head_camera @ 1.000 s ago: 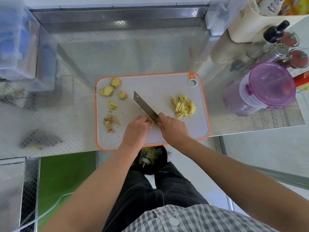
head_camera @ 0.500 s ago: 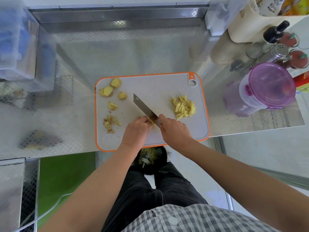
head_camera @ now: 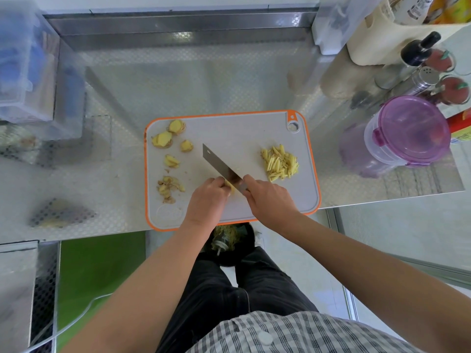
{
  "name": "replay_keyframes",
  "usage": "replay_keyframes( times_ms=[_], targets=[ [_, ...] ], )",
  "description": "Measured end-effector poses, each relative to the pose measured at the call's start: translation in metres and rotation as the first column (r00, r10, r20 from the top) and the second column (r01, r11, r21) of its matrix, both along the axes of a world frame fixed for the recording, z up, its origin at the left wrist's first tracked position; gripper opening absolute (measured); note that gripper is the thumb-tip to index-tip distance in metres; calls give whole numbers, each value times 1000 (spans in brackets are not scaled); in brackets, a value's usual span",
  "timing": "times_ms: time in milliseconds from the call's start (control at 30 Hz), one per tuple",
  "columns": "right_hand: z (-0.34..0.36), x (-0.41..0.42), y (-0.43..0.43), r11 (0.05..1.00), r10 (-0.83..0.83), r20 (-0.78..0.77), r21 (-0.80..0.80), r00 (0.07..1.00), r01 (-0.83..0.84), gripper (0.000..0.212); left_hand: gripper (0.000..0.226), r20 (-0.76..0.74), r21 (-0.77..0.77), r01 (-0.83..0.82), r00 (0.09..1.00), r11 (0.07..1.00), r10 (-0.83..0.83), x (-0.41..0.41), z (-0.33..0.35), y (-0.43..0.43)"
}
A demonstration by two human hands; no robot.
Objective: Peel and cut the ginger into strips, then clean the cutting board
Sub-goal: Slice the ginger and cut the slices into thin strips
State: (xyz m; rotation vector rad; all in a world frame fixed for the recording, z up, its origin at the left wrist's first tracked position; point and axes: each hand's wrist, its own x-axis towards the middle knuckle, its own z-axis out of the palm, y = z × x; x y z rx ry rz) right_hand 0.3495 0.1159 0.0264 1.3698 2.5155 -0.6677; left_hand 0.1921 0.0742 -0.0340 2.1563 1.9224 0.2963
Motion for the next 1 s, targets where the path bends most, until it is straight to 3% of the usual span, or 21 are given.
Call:
replay_keyframes(
  times_ms=[233,500,1000],
  targets=[
    [-8,-10,1,999,-30,61,-17,998,31,9,26,32,12,-8,999,1000,7,0,1,0],
    [-7,-2,-2,999,-39,-35,-15,999,39,14,26,28,19,-6,1000,1000,5,1,5,-1],
    [-13,-12,-1,999,-47,40,-21,998,48,12,25,56,29,-21,998,999,20,1,6,-2]
  ],
)
